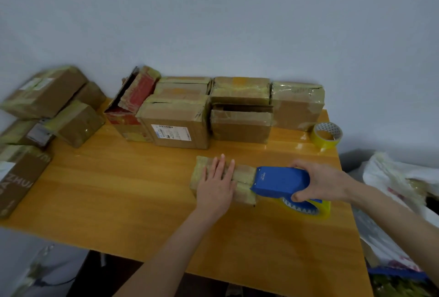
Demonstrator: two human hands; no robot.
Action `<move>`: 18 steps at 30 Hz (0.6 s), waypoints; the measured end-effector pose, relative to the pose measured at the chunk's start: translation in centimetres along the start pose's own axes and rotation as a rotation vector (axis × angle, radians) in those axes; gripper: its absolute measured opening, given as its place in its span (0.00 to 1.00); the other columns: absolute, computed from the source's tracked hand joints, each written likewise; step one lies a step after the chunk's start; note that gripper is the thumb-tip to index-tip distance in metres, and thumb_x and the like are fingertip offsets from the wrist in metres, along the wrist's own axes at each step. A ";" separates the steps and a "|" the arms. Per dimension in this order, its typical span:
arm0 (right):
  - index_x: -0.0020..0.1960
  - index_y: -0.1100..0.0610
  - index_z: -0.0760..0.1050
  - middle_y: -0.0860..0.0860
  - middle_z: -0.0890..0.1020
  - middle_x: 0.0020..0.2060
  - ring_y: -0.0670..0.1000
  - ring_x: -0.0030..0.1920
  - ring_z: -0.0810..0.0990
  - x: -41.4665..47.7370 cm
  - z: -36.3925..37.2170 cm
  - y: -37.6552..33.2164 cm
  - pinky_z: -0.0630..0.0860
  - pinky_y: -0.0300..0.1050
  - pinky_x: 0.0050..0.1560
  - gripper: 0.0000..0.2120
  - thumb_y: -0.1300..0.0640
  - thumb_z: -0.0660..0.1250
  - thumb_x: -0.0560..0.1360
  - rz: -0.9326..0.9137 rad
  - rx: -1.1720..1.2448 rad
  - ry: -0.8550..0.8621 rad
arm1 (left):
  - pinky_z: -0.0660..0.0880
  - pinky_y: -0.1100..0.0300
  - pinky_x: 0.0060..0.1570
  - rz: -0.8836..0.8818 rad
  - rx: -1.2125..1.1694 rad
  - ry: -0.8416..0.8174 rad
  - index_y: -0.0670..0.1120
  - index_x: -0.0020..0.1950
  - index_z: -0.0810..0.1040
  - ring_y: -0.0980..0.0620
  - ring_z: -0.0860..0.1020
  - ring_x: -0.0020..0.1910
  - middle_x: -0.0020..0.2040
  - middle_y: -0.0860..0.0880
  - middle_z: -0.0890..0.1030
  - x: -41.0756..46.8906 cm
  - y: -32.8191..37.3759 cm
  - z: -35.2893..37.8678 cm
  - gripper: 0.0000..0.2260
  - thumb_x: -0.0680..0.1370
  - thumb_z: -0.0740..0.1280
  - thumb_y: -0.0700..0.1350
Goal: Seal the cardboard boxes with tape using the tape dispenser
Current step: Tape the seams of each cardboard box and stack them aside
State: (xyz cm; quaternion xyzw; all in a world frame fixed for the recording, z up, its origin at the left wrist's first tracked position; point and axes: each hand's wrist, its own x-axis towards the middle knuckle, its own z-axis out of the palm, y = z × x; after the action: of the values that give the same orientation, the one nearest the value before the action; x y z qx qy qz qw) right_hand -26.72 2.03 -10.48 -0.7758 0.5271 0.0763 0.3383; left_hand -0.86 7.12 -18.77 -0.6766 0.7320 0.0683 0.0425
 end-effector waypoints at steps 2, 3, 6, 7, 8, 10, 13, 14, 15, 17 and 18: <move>0.62 0.43 0.64 0.46 0.78 0.52 0.47 0.48 0.78 0.0 -0.2 0.1 0.77 0.42 0.45 0.29 0.45 0.75 0.67 -0.015 -0.019 0.000 | 0.37 0.48 0.75 0.068 -0.008 -0.001 0.55 0.74 0.34 0.50 0.31 0.72 0.74 0.52 0.33 -0.4 1.4 -0.1 0.23 0.80 0.36 0.58; 0.63 0.43 0.64 0.46 0.78 0.52 0.47 0.47 0.78 0.0 -0.3 0.1 0.75 0.39 0.42 0.29 0.45 0.75 0.67 -0.025 -0.022 0.004 | 0.36 0.48 0.75 0.095 -0.010 -0.002 0.55 0.74 0.33 0.50 0.31 0.73 0.74 0.52 0.33 -0.6 2.0 0.0 0.25 0.78 0.33 0.59; 0.63 0.43 0.64 0.46 0.78 0.52 0.46 0.46 0.78 0.1 0.0 0.7 0.73 0.38 0.38 0.29 0.44 0.75 0.67 -0.045 -0.023 0.015 | 0.38 0.47 0.75 0.105 0.022 -0.018 0.54 0.76 0.33 0.50 0.32 0.75 0.75 0.52 0.32 -0.5 2.3 0.6 0.27 0.77 0.30 0.59; 0.63 0.43 0.64 0.46 0.78 0.52 0.45 0.45 0.78 0.1 0.1 1.0 0.74 0.39 0.39 0.30 0.43 0.75 0.67 -0.049 -0.011 0.019 | 0.37 0.48 0.75 0.100 0.030 -0.021 0.54 0.76 0.33 0.50 0.33 0.75 0.75 0.52 0.32 -0.5 2.3 0.7 0.28 0.77 0.30 0.59; 0.63 0.43 0.64 0.45 0.78 0.52 0.45 0.46 0.78 0.0 0.2 1.2 0.76 0.41 0.41 0.30 0.42 0.75 0.67 -0.054 0.004 0.017 | 0.37 0.49 0.75 0.096 0.030 -0.022 0.54 0.76 0.34 0.50 0.33 0.75 0.75 0.52 0.32 -0.5 2.3 0.6 0.28 0.76 0.29 0.59; 0.64 0.42 0.62 0.43 0.77 0.53 0.46 0.48 0.78 -0.3 0.3 1.2 0.78 0.43 0.47 0.33 0.39 0.74 0.66 -0.077 0.000 0.011 | 0.35 0.51 0.74 0.078 0.018 -0.012 0.54 0.76 0.34 0.51 0.34 0.76 0.75 0.53 0.33 -0.6 2.5 0.5 0.29 0.76 0.30 0.60; 0.68 0.39 0.59 0.41 0.75 0.54 0.46 0.50 0.77 -0.6 0.4 1.4 0.78 0.44 0.51 0.38 0.33 0.71 0.65 -0.111 -0.109 0.042 | 0.35 0.51 0.74 0.044 0.003 0.008 0.54 0.76 0.35 0.53 0.34 0.75 0.76 0.54 0.34 -0.4 2.4 0.5 0.28 0.77 0.31 0.61; 0.70 0.39 0.58 0.41 0.75 0.55 0.47 0.50 0.77 -0.7 0.5 1.7 0.78 0.44 0.50 0.38 0.34 0.71 0.65 -0.121 -0.127 0.053 | 0.37 0.50 0.75 0.045 0.008 0.009 0.54 0.76 0.35 0.53 0.34 0.75 0.76 0.53 0.34 -0.4 2.4 0.6 0.28 0.77 0.30 0.61; 0.71 0.39 0.58 0.41 0.76 0.55 0.46 0.49 0.77 -0.7 0.5 1.9 0.77 0.43 0.49 0.38 0.36 0.72 0.66 -0.134 -0.115 0.062 | 0.38 0.50 0.75 0.050 0.008 0.010 0.54 0.77 0.35 0.52 0.34 0.75 0.76 0.53 0.34 -0.5 2.3 0.7 0.29 0.76 0.29 0.61; 0.71 0.39 0.59 0.41 0.76 0.54 0.44 0.48 0.77 -0.9 0.4 2.7 0.77 0.42 0.48 0.36 0.40 0.73 0.67 -0.155 -0.038 0.055 | 0.39 0.50 0.76 0.060 0.004 0.005 0.54 0.76 0.35 0.52 0.35 0.76 0.76 0.53 0.34 -0.5 2.4 0.8 0.30 0.75 0.27 0.62; 0.70 0.38 0.60 0.40 0.76 0.53 0.43 0.47 0.78 -1.0 0.2 3.0 0.78 0.43 0.48 0.36 0.41 0.73 0.67 -0.162 -0.012 0.042 | 0.38 0.50 0.76 0.061 0.003 0.007 0.54 0.76 0.35 0.52 0.35 0.76 0.76 0.53 0.34 -0.5 2.4 0.9 0.30 0.75 0.28 0.62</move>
State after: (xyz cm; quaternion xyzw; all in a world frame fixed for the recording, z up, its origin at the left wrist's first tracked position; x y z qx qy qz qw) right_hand -29.75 2.28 -11.52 -0.8193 0.4693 0.0356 0.3274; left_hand -3.22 7.95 -19.49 -0.6540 0.7526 0.0662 0.0392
